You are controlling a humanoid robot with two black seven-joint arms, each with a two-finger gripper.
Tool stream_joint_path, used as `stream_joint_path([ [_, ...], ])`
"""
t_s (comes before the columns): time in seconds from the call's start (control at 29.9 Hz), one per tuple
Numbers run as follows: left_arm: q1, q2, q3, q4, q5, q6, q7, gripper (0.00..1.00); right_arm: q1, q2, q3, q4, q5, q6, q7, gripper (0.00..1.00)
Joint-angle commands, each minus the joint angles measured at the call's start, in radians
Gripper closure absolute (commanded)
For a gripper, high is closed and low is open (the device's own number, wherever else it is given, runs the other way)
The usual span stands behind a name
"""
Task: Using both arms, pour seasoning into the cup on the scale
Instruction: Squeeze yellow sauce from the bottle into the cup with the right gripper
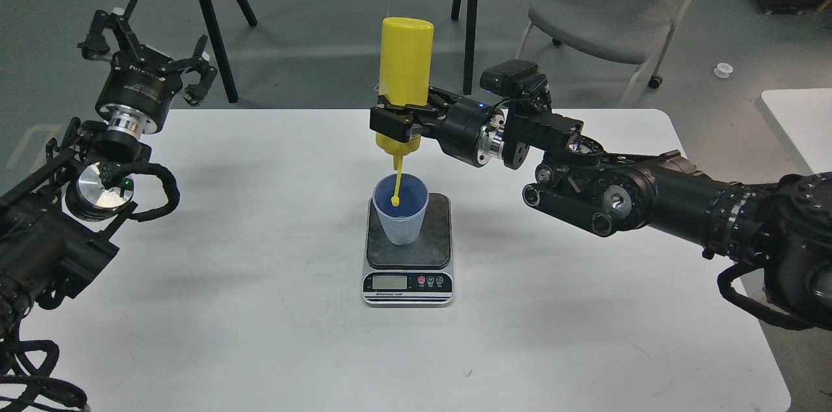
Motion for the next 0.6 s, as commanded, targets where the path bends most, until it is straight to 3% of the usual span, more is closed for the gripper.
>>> stream_joint_path([
  [0.0, 0.002, 0.0, 0.0, 0.004, 0.0, 0.0, -0.001, 0.0, 0.002, 0.004, 0.006, 0.003, 0.015, 0.002, -0.001, 0.68],
  [0.17, 0.003, 0.0, 0.001, 0.004, 0.001, 0.0, -0.004, 0.0, -0.054, -0.043, 0.105, 0.05, 0.108, 0.015, 0.02, 0.69],
  [0.4, 0.008, 0.002, 0.001, 0.004, 0.001, 0.0, -0.006, 0.0, -0.152, -0.236, 0.237, 0.228, 0.409, 0.066, 0.017, 0.68],
  [0.57, 0.008, -0.001, 0.006, 0.004, 0.003, 0.0, 0.003, 0.0, -0.195, -0.35, 0.365, 0.259, 0.647, 0.187, 0.012, 0.68],
])
